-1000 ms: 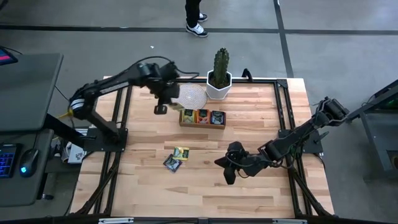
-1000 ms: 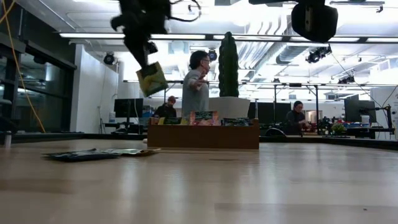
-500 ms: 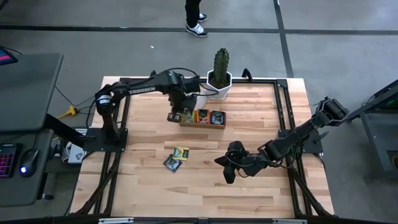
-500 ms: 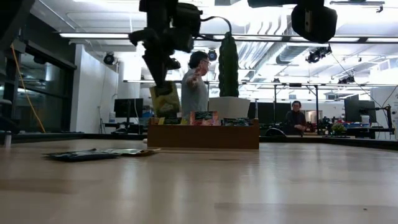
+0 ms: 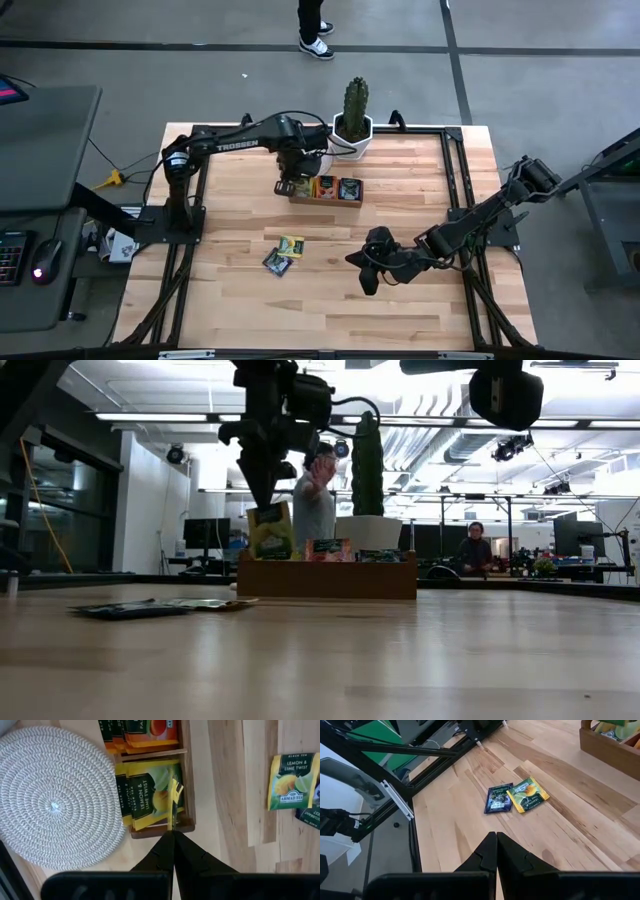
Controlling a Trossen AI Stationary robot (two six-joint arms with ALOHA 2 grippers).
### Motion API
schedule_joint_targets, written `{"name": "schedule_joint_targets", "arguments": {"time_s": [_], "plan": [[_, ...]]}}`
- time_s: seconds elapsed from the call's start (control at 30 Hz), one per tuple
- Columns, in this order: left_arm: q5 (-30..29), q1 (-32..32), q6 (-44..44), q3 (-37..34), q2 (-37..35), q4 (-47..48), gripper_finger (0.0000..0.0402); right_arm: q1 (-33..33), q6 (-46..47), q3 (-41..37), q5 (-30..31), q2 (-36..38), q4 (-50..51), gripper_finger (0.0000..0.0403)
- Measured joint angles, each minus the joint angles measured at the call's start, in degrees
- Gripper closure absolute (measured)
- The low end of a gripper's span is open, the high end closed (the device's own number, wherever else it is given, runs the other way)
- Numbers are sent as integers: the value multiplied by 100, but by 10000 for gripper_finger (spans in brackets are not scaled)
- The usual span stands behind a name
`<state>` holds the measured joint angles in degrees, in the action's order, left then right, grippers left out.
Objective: Pick & Place Tea
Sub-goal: Put the yellow tea bag into the left section of the wooden organizer
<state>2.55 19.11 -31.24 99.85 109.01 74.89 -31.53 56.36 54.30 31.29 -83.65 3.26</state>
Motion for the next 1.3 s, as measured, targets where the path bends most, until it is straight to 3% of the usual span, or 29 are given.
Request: {"name": "schedule_joint_targets", "arguments": {"time_s": [1.07, 1.3], "plan": [[-89, 0, 44, -4, 365, -180, 401, -2, 13, -2, 26, 1, -2, 403], [-358, -2, -42, -4, 365, -103, 347, -2, 15, -2, 6, 1, -1, 403]]}}
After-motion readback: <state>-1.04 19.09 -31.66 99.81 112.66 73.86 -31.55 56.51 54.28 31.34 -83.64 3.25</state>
